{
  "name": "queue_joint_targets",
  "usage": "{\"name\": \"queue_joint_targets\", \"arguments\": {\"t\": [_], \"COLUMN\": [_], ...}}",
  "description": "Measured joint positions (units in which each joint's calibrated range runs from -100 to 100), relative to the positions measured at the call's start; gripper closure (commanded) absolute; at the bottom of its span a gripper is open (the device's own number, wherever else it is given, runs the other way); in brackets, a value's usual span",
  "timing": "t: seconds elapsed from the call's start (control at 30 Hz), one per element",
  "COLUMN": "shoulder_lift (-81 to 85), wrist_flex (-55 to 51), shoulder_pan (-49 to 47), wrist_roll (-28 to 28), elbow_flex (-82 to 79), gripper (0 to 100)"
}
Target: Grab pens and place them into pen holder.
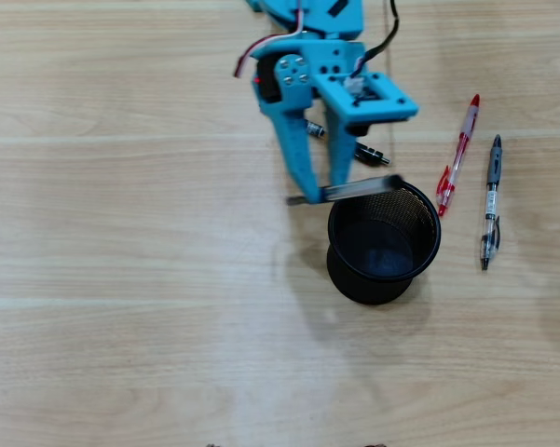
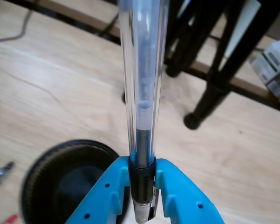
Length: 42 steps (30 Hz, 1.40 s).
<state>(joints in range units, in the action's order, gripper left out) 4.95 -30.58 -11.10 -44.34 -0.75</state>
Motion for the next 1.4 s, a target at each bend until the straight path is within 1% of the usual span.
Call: {"name": "queue_joint_targets", "arguments": {"t": [0.13, 0.43, 0.47, 0.5, 0.57, 0.6, 0.7, 0.93, 0.97, 1.0, 1.07, 1.1, 1.23, 1.27, 1.3, 1.33, 1.4], "shoulder_lift": [-2.0, -5.8, -5.8, -5.8, -5.9, -5.8, -5.8, 0.8, 2.2, 5.9, 9.3, 11.5, 15.8, 15.2, 14.2, 13.2, 10.7], "wrist_flex": [1.4, 1.6, 1.6, 1.6, 1.6, 1.6, 1.6, 1.6, 0.9, -3.6, -9.6, -14.2, -42.4, -48.7, -53.6, -56.0, -55.2], "shoulder_pan": [-6.7, -8.1, -7.9, -7.9, -8.4, -8.4, -8.4, -8.0, -7.6, -6.3, -5.2, -4.4, -0.4, -0.2, -0.3, -0.3, -0.1], "wrist_roll": [-4.1, -7.4, -7.6, -7.8, -8.0, -8.0, -7.4, -2.0, -0.5, 3.1, 6.0, 8.0, 20.9, 23.5, 25.0, 26.1, 27.8], "elbow_flex": [0.0, -1.4, -2.6, -4.2, -6.5, -7.3, -9.0, -9.5, -9.7, -9.7, -9.5, -9.6, -10.6, -12.3, -14.8, -17.0, -21.0], "gripper": [98, 97, 96, 90, 83, 81, 80, 80, 80, 80, 80, 80, 79, 78, 77, 76, 76]}}
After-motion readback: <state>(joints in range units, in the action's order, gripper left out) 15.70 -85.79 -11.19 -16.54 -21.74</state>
